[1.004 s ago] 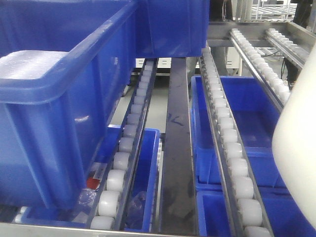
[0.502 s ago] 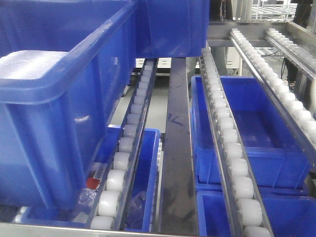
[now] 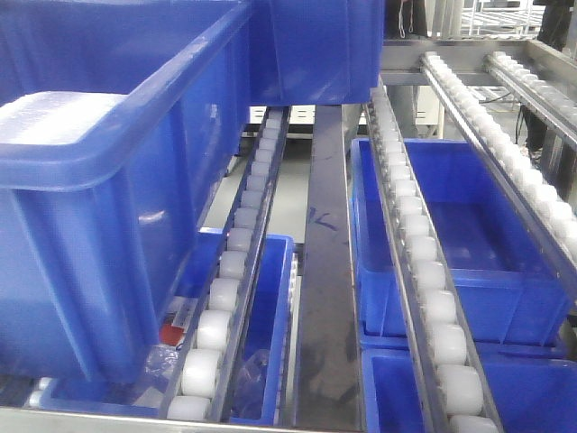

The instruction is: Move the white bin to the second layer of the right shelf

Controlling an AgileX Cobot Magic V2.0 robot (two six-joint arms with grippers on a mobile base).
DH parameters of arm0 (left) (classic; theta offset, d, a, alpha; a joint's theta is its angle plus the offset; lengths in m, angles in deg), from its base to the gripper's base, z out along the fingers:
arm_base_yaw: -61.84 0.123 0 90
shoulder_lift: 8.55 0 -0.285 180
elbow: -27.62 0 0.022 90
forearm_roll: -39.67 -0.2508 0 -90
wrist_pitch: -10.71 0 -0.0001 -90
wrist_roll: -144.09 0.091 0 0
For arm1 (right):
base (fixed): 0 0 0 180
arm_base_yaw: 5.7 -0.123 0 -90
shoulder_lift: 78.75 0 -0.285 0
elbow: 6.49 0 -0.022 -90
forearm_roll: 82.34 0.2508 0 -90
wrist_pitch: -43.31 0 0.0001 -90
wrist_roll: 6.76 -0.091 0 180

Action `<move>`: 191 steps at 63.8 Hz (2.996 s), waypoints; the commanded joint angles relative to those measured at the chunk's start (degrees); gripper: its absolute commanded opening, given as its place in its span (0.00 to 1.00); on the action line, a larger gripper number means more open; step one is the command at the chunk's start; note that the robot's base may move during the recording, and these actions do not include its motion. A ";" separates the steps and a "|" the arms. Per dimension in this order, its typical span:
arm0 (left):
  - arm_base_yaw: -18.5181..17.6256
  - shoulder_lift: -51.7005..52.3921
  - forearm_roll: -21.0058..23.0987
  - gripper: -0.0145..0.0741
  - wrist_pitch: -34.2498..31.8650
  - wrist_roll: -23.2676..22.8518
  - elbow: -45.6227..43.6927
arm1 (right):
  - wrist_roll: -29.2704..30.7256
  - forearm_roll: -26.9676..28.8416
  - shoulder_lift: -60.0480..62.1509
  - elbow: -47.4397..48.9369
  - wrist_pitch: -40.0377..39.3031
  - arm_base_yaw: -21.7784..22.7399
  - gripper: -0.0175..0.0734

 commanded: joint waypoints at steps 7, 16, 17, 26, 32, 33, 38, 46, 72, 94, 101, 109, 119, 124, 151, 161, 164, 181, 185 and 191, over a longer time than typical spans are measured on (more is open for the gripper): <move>-0.21 0.87 0.35 0.26 -4.89 -0.15 2.11 | -0.17 -2.74 -2.23 2.73 -1.09 0.31 0.26; -0.21 0.87 0.35 0.26 -4.89 -0.15 2.11 | -0.17 -2.47 -4.37 2.73 -3.38 0.88 0.26; -0.21 0.87 0.35 0.26 -4.89 -0.15 2.11 | -0.17 -2.46 -4.51 2.73 -3.74 1.14 0.26; -0.21 0.87 0.35 0.26 -4.89 -0.15 2.11 | 2.32 -1.26 -5.82 2.73 -7.38 6.13 0.26; -0.21 0.87 0.35 0.26 -4.89 -0.15 2.11 | 6.91 1.83 -7.10 2.73 -10.04 10.01 0.26; -0.21 0.87 0.35 0.26 -4.89 -0.15 2.11 | 8.06 2.33 -7.51 2.73 -10.38 10.50 0.26; -0.21 0.87 0.35 0.26 -4.89 -0.15 2.11 | 11.79 4.59 -9.59 2.73 -12.00 13.05 0.26; -0.21 0.87 0.35 0.26 -4.89 -0.15 2.11 | 14.70 7.51 -12.74 2.73 -13.70 15.58 0.26; -0.21 0.87 0.35 0.26 -4.89 -0.15 2.11 | 15.98 11.42 -17.14 -3.59 -23.86 17.47 0.26; -0.21 0.87 0.35 0.26 -4.89 -0.15 2.11 | 15.94 12.56 -17.25 -9.05 -28.99 17.47 0.26; -0.21 0.87 0.35 0.26 -4.89 -0.15 2.11 | 15.30 12.61 -17.25 -9.81 -29.35 17.47 0.26; -0.21 0.87 0.35 0.26 -4.89 -0.15 2.11 | 14.82 12.61 -17.62 -9.83 -29.02 17.83 0.26; -0.21 0.87 0.35 0.26 -4.89 -0.15 2.11 | 14.82 12.61 -20.10 -9.83 -29.16 17.89 0.26; -0.21 0.87 0.35 0.26 -4.89 -0.15 2.11 | 14.82 12.61 -21.06 -9.83 -29.29 17.89 0.26; -0.21 0.87 0.35 0.26 -4.89 -0.15 2.11 | 14.82 12.50 -21.08 -9.83 -30.06 18.36 0.53; -0.21 0.87 0.35 0.26 -4.89 -0.15 2.11 | 14.82 12.50 -20.47 -9.73 -29.93 20.36 0.57; -0.21 0.87 0.35 0.26 -4.89 -0.15 2.11 | 14.82 12.55 -20.04 -9.63 -29.93 20.36 0.57; -0.21 0.87 0.35 0.26 -4.89 -0.15 2.11 | 14.82 12.74 -13.60 -6.53 -24.76 20.29 0.57; -0.21 0.87 0.35 0.26 -4.89 -0.15 2.11 | 14.82 12.74 -11.13 -6.36 -23.03 20.25 0.57; -0.21 0.87 0.35 0.26 -4.89 -0.15 2.11 | 14.94 12.74 -7.53 -6.36 -20.55 20.25 0.57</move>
